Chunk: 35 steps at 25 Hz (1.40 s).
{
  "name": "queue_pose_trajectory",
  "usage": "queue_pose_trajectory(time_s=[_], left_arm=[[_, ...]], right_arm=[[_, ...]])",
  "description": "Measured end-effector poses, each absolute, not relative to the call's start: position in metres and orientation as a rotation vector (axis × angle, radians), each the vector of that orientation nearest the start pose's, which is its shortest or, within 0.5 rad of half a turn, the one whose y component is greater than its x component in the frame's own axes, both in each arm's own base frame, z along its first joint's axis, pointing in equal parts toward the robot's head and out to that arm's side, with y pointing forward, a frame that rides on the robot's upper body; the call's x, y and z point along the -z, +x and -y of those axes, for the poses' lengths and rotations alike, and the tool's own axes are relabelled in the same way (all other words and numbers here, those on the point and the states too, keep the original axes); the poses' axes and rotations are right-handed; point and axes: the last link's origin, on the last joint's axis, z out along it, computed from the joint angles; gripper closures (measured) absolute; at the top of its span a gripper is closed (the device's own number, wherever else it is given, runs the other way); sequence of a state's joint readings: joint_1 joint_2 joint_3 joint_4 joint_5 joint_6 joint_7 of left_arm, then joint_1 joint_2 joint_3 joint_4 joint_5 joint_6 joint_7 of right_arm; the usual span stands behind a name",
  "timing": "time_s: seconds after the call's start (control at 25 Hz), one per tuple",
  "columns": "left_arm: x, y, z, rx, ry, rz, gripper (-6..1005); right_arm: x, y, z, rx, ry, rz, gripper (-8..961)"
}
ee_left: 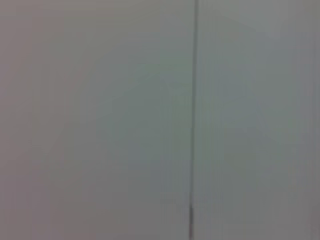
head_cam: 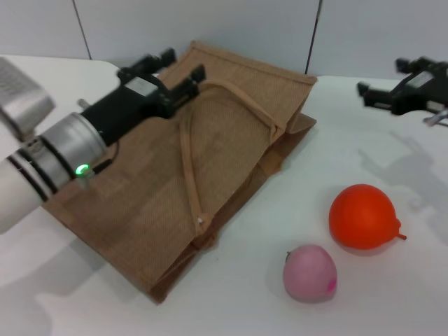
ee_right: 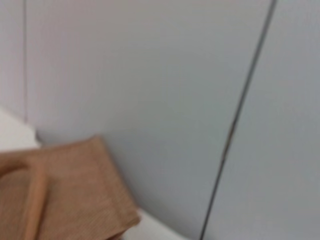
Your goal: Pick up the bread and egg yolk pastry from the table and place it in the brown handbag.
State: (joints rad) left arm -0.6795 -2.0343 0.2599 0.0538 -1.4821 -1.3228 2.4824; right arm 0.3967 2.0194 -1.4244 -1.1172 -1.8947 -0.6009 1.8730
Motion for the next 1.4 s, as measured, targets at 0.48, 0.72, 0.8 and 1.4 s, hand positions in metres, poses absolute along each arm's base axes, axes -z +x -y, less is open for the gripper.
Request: queue_pose_trajectory(time_s=[0.48,0.72,0.8,1.4], left_arm=[[-0.030,-0.277,-0.343,1.233,-1.735,0.424,221],[-0.035,-0.284,-0.339,1.264,-1.626,0.477,223],[-0.037,-0.286,-0.337,1.269,-1.603,0.480,224],[-0.043,-0.291,-0.325,1.318,-1.520,0.481,227]], right_arm=[[-0.054,0.262,-0.370,-0.785,-1.952,-0.349,90],[-0.063,0.287,-0.339,-0.999,-1.755,-0.209,91],[-0.064,0.289,-0.332,-1.031,-1.699,-0.148,91],[-0.069,0.295,-0.324,-1.070,-1.591,-0.136,92]])
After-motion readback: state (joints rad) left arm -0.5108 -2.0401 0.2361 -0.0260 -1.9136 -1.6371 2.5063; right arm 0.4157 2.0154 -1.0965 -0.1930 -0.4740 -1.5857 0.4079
